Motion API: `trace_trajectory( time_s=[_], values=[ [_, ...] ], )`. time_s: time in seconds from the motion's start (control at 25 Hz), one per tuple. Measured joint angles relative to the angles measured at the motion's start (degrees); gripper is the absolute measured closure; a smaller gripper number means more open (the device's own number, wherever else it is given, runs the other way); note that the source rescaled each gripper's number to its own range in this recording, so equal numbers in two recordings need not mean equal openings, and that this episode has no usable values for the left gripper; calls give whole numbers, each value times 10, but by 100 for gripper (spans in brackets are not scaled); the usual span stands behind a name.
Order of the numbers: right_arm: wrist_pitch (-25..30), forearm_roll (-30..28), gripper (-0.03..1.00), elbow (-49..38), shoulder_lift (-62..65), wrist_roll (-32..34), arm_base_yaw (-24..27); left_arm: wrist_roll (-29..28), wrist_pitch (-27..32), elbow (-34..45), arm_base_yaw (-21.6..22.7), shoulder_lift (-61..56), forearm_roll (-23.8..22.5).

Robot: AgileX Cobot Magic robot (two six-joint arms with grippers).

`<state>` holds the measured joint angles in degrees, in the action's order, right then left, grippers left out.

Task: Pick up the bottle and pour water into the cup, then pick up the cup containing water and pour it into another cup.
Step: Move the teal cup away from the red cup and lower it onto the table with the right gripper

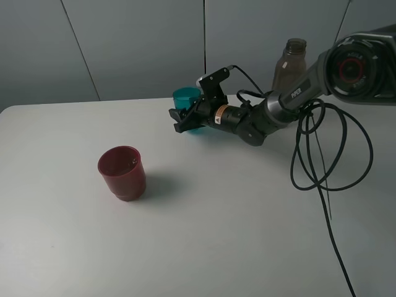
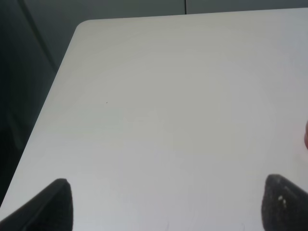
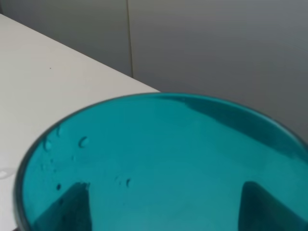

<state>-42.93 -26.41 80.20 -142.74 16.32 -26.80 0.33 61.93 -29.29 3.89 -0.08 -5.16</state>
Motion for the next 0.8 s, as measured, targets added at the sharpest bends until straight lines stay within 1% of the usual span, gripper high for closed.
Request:
trace_trajectory(
  time_s=[0.44, 0.48, 0.52, 0.64, 0.68, 0.72, 0.8],
  values=[
    [0, -4, 95, -1, -3, -2, 0, 0, 0, 0, 0, 0, 0],
    [0, -4, 93, -1, -3, -2, 0, 0, 0, 0, 0, 0, 0],
    [0, -6, 84, -1, -4, -2, 0, 0, 0, 0, 0, 0, 0],
    [0, -8, 17, -1, -4, -2, 0, 0, 0, 0, 0, 0, 0],
    [0, -9, 7, -1, -4, -2, 0, 0, 0, 0, 0, 0, 0],
    [0, -9, 1, -3, -4, -1, 0, 0, 0, 0, 0, 0, 0],
    [0, -10, -2, -12, -1, 0, 0, 0, 0, 0, 0, 0, 0]
  ],
)
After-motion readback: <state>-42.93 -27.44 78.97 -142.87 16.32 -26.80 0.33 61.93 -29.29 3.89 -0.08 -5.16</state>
